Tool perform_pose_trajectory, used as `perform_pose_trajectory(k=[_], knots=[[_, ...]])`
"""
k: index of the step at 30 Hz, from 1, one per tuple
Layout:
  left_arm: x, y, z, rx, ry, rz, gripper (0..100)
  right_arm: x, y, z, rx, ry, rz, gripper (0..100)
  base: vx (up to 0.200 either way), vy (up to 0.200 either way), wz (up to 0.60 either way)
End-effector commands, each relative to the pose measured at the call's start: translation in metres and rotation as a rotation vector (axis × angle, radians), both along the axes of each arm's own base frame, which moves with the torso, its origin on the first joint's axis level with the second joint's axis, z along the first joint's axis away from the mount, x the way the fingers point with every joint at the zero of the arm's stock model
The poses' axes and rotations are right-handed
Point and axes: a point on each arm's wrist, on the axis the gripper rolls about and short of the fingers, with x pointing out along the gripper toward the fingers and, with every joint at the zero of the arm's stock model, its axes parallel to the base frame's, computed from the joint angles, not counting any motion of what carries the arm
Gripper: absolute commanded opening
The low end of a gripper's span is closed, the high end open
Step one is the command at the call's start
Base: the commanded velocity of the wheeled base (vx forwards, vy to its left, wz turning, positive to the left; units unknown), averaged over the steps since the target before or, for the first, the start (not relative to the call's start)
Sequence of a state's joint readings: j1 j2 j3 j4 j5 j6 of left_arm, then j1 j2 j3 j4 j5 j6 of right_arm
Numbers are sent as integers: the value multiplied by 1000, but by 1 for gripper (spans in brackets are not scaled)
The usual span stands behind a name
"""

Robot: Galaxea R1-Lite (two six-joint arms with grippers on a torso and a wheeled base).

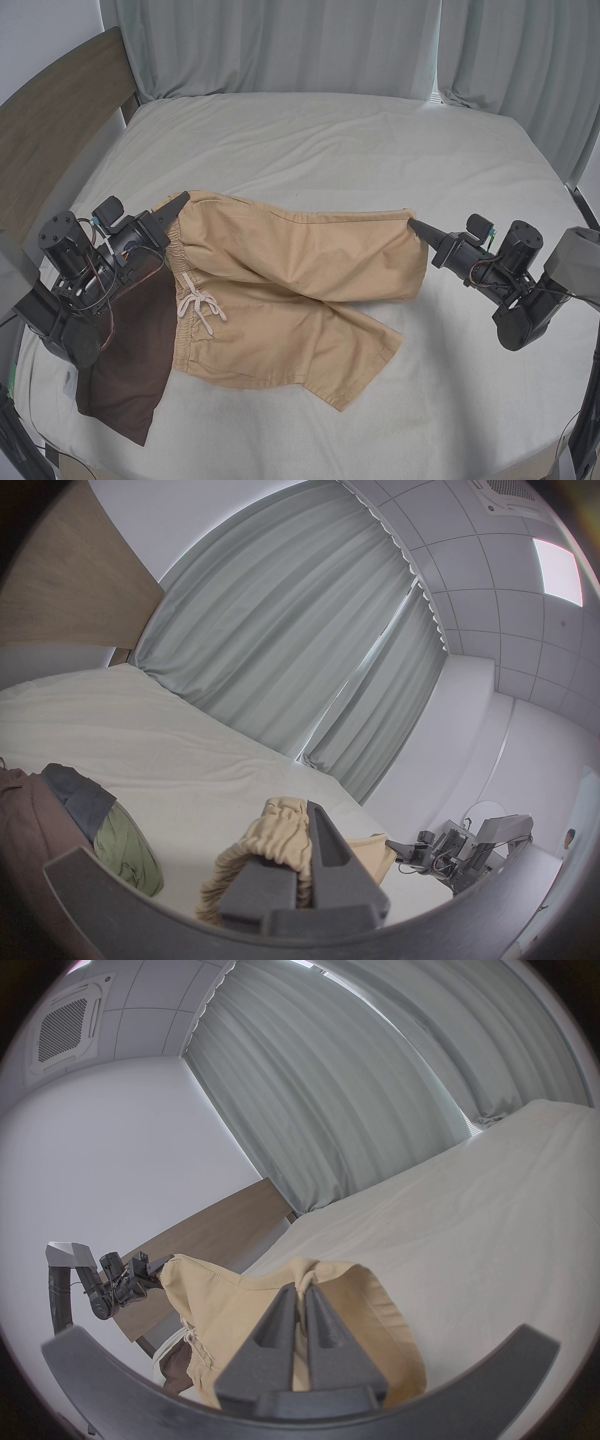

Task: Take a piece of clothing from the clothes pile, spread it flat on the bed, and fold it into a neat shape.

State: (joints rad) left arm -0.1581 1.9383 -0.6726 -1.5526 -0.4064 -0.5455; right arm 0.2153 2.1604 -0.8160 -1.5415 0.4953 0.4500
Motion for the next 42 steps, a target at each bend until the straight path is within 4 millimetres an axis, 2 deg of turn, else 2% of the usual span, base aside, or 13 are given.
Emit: perform_pose_trajectory(k=[1,10,31,36,42], knots=[[-1,0,2,-2,-7,0,0,-2,-1,5,2,-10,-2,0,0,0,0],[-2,2,7,-5,-21,-1,0,-4,-2,8,3,-20,-4,0,0,0,0],[2,-2,18,1,-72,-65,0,-21,-5,42,10,-110,-7,0,0,0,0],[8,-3,29,-14,-116,-68,0,-25,-7,52,14,-139,-9,0,0,0,0],[14,-4,32,-18,-136,-64,0,-26,-15,57,16,-154,-31,0,0,0,0]])
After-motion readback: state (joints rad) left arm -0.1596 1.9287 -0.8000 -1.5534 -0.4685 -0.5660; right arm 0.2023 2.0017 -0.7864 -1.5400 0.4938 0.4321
